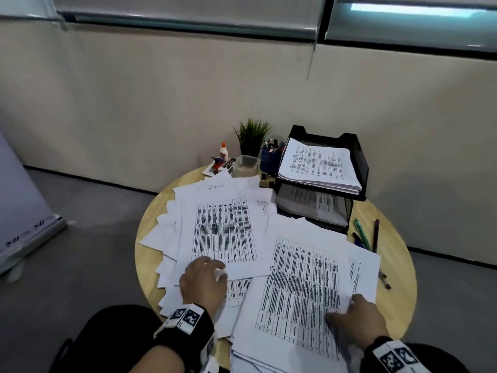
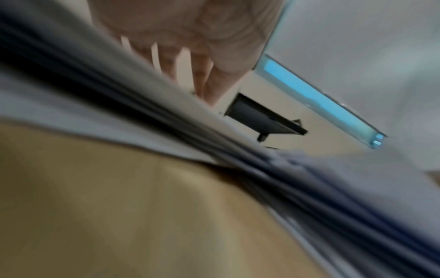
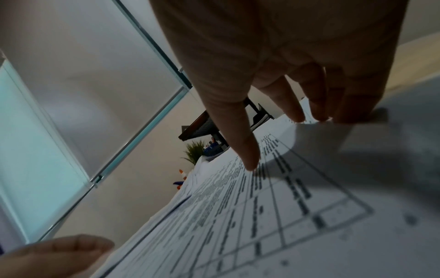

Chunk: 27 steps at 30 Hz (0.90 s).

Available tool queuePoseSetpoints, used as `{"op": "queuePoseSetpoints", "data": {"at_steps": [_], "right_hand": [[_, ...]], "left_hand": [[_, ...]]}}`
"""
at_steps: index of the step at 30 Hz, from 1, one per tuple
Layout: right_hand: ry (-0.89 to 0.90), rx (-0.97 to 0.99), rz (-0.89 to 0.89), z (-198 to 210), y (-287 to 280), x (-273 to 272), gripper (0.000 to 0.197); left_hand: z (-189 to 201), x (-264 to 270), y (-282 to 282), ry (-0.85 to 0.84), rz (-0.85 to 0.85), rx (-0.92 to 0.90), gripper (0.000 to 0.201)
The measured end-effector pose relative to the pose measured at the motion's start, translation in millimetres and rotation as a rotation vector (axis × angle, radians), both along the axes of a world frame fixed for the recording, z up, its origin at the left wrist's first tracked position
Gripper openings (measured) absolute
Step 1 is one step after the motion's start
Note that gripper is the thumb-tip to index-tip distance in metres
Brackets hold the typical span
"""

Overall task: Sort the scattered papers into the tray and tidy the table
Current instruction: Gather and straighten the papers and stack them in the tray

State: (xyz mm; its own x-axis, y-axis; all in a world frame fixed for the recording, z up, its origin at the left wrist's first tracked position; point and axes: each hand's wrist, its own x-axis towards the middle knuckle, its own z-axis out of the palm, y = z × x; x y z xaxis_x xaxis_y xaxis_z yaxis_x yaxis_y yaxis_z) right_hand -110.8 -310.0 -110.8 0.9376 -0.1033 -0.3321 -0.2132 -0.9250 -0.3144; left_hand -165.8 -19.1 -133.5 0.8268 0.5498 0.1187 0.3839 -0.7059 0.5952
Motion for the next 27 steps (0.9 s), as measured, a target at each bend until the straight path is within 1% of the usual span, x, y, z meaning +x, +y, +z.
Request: {"op": "queuePoseSetpoints", "data": {"at_steps": [1,2,4,5,7,9,11,14,15,17,18,20,21,22,24,27], "right_hand": [[0.014,-0.050,0.016,1,2,-1,0.051],[0.031,-0.085,0.023,2,4,-1,0.054],[0.062,-0.095,0.014,4,8,0,0.059],[0.075,-0.077,0.007,4,9,2,0.061],[0.097,-0.025,0.000,2,7,5,0.067],[0.113,0.000,-0.007,-5,2,10,0.076],[0.108,0.034,-0.031,-5,1,11,0.079],[0.065,0.153,-0.107,9,2,5,0.059],[0.052,0.199,-0.122,10,2,4,0.055],[0.042,0.237,-0.106,12,-1,1,0.045],[0.029,0.241,-0.084,17,-1,-3,0.036],[-0.024,0.279,-0.090,25,-4,-8,0.014],[-0.063,0.310,-0.113,28,-7,-9,0.008],[-0.088,0.325,-0.121,33,-9,-11,0.006],[-0.129,0.346,-0.146,42,-14,-13,0.006],[-0.201,0.468,-0.222,55,-19,-20,0.004]], "left_hand": [[-1,1,6,0.024,0.078,-0.041,0.023],[-2,2,12,0.078,0.139,-0.081,0.034],[-5,2,23,0.200,0.212,-0.120,0.059],[-6,3,28,0.231,0.238,-0.123,0.069],[-6,4,33,0.267,0.266,-0.111,0.081],[-5,3,36,0.295,0.299,-0.108,0.086],[-4,3,37,0.304,0.326,-0.113,0.084],[-3,0,38,0.294,0.337,-0.080,0.073],[-2,-1,39,0.290,0.340,-0.066,0.069],[-1,-3,40,0.286,0.347,-0.061,0.063],[1,-5,41,0.286,0.349,-0.076,0.061],[2,-7,43,0.301,0.340,-0.122,0.056],[3,-7,44,0.310,0.326,-0.145,0.051],[3,-8,45,0.309,0.308,-0.169,0.045],[2,-8,50,0.255,0.279,-0.244,0.036],[1,-8,51,0.124,0.231,-0.415,0.031]]}}
